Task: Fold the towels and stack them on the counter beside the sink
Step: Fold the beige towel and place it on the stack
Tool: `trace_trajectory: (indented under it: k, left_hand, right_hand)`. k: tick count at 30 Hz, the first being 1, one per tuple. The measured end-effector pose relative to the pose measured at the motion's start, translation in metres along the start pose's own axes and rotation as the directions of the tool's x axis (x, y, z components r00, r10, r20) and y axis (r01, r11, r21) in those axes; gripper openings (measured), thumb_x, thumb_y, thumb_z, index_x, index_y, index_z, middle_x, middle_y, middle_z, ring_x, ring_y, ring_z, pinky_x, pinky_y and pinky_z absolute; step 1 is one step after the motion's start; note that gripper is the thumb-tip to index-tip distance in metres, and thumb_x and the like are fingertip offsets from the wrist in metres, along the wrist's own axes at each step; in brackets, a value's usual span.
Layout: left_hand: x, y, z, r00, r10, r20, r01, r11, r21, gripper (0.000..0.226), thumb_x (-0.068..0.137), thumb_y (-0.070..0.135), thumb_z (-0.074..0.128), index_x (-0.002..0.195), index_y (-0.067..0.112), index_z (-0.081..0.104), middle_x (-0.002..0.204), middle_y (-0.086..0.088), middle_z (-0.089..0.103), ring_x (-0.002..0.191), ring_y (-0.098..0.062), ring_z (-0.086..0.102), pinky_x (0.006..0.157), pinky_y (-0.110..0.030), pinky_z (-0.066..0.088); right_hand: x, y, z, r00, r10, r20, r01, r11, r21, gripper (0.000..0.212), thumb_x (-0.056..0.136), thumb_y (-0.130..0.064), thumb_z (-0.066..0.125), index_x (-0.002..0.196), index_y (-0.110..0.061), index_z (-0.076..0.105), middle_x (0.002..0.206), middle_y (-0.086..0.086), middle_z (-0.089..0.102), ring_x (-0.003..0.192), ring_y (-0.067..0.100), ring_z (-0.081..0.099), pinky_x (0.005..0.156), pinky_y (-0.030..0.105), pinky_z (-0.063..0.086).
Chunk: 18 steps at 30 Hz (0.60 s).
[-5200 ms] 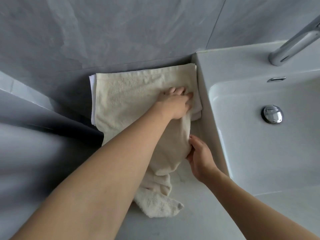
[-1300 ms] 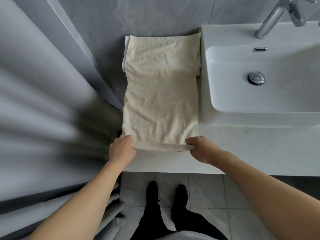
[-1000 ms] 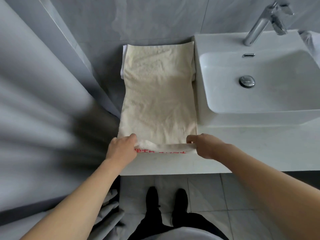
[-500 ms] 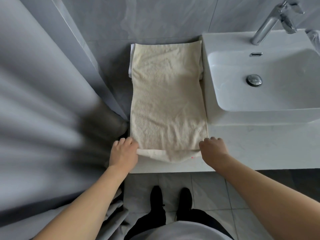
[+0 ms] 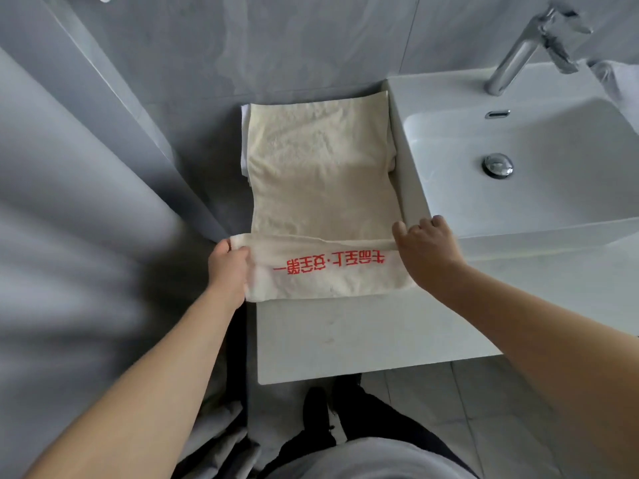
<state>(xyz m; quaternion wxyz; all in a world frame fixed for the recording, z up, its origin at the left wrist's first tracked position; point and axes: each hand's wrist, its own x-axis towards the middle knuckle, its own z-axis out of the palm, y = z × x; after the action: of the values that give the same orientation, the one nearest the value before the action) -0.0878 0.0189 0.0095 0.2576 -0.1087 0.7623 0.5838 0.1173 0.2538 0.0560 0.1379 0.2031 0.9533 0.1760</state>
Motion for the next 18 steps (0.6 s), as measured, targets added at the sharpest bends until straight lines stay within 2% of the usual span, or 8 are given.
trace_trajectory:
  k: [5,7,9,11,13,15,16,18]
  left_hand:
    - [0.027,0.04,0.034,0.994,0.061,-0.092,-0.056,0.997,0.056,0.016,0.093,0.011,0.049,0.097,0.02,0.062,0.098,-0.009,0.068,0.088,-0.025,0.067,0.079,-0.042,0.058]
    - [0.041,0.058,0.046,0.989,0.111,-0.102,-0.103,0.992,0.077,0.014,0.09,0.01,0.047,0.091,0.016,0.06,0.091,-0.008,0.065,0.081,-0.022,0.063,0.072,-0.038,0.055]
    - [0.055,0.08,0.06,0.977,0.174,-0.122,-0.165,0.983,0.078,0.013,0.088,0.011,0.043,0.084,0.012,0.055,0.079,-0.006,0.055,0.071,-0.019,0.052,0.061,-0.033,0.044]
    - [0.072,0.104,0.076,0.97,0.191,-0.148,-0.19,0.982,0.022,0.015,0.089,0.013,0.041,0.081,0.012,0.053,0.075,-0.005,0.049,0.068,-0.019,0.047,0.061,-0.031,0.04]
    - [0.091,0.128,0.091,0.972,0.166,-0.167,-0.175,0.984,-0.038,0.017,0.09,0.012,0.039,0.081,0.013,0.054,0.076,-0.005,0.049,0.072,-0.023,0.048,0.063,-0.033,0.04]
    - [0.118,0.149,0.105,0.974,0.136,-0.18,-0.152,0.985,-0.076,0.02,0.09,0.01,0.038,0.078,0.013,0.054,0.075,-0.004,0.048,0.076,-0.024,0.046,0.065,-0.034,0.037]
    - [0.132,0.158,0.112,0.974,0.128,-0.186,-0.143,0.987,-0.072,0.021,0.09,0.009,0.038,0.079,0.011,0.056,0.076,-0.004,0.048,0.078,-0.024,0.045,0.067,-0.034,0.036]
    - [0.162,0.174,0.126,0.972,0.127,-0.196,-0.137,0.99,-0.037,0.023,0.092,0.008,0.039,0.084,0.007,0.061,0.077,-0.003,0.05,0.081,-0.023,0.046,0.069,-0.033,0.036]
  right_hand:
    - [0.068,0.045,-0.018,1.0,0.025,-0.002,-0.025,0.998,-0.049,0.023,0.084,-0.012,0.048,0.106,-0.017,0.047,0.095,0.001,0.066,0.097,0.023,0.056,0.077,0.032,0.027]
    - [0.096,0.064,-0.023,0.997,0.066,0.039,-0.068,0.996,0.055,0.018,0.084,-0.01,0.045,0.1,-0.016,0.043,0.094,0.003,0.066,0.098,0.026,0.056,0.077,0.033,0.026]
    - [0.125,0.082,-0.029,0.986,0.091,0.14,-0.13,0.944,0.303,0.014,0.084,-0.007,0.043,0.093,-0.016,0.037,0.09,0.009,0.061,0.09,0.03,0.055,0.076,0.032,0.03]
    - [0.16,0.098,-0.035,0.957,0.098,0.274,-0.251,0.752,0.61,0.006,0.087,-0.006,0.042,0.089,-0.011,0.044,0.086,0.012,0.052,0.079,0.028,0.049,0.07,0.031,0.036]
    - [0.194,0.111,-0.038,0.918,0.146,0.369,-0.397,0.342,0.852,0.009,0.081,-0.001,0.043,0.08,-0.006,0.051,0.081,0.012,0.048,0.075,0.025,0.047,0.065,0.032,0.041]
    - [0.224,0.12,-0.043,0.862,0.175,0.475,-0.473,-0.057,0.879,0.013,0.077,0.002,0.044,0.075,-0.007,0.053,0.078,0.011,0.051,0.076,0.026,0.051,0.071,0.036,0.049]
    - [0.239,0.123,-0.043,0.847,0.174,0.502,-0.477,-0.165,0.863,0.014,0.076,0.002,0.044,0.076,-0.008,0.055,0.08,0.011,0.053,0.078,0.027,0.052,0.073,0.037,0.049]
    - [0.269,0.126,-0.04,0.841,0.192,0.505,-0.461,-0.232,0.857,0.018,0.078,-0.005,0.044,0.088,-0.007,0.059,0.089,0.012,0.055,0.081,0.027,0.053,0.071,0.036,0.046]
